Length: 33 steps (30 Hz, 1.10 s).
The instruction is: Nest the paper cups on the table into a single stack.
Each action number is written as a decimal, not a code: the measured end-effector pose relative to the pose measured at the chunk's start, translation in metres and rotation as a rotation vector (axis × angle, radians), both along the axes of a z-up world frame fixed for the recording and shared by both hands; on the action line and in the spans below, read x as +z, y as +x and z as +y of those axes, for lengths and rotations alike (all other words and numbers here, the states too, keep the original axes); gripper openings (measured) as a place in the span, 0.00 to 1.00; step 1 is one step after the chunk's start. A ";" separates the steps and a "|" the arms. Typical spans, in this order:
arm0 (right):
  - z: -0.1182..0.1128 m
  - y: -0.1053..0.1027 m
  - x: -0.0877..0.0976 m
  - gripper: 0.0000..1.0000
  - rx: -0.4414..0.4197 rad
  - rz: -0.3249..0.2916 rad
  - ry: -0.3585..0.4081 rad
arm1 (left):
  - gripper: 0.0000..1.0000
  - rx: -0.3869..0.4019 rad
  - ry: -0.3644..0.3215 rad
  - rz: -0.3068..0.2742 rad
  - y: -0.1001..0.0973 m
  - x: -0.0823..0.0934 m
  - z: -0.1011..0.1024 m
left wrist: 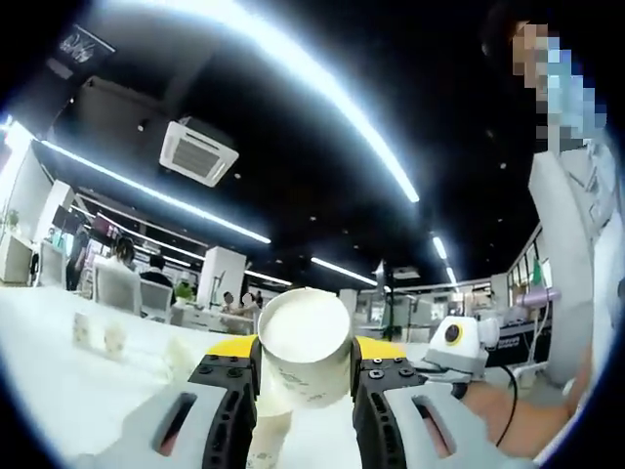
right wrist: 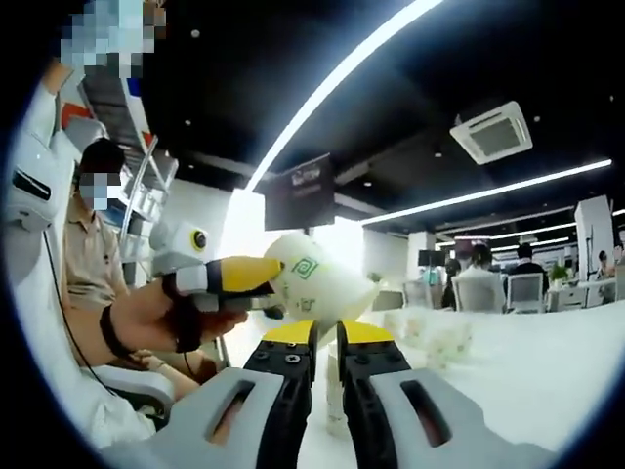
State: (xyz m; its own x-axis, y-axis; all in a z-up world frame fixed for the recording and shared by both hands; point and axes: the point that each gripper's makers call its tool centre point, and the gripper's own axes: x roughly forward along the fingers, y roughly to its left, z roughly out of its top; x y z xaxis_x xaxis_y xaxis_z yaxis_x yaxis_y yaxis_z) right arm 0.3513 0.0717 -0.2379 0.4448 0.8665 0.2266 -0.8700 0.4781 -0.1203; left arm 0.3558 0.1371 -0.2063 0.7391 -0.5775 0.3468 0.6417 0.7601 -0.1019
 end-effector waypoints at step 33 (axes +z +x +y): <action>-0.001 -0.016 0.004 0.06 -0.067 -0.050 -0.010 | 0.44 -0.050 0.000 0.009 -0.016 -0.008 0.002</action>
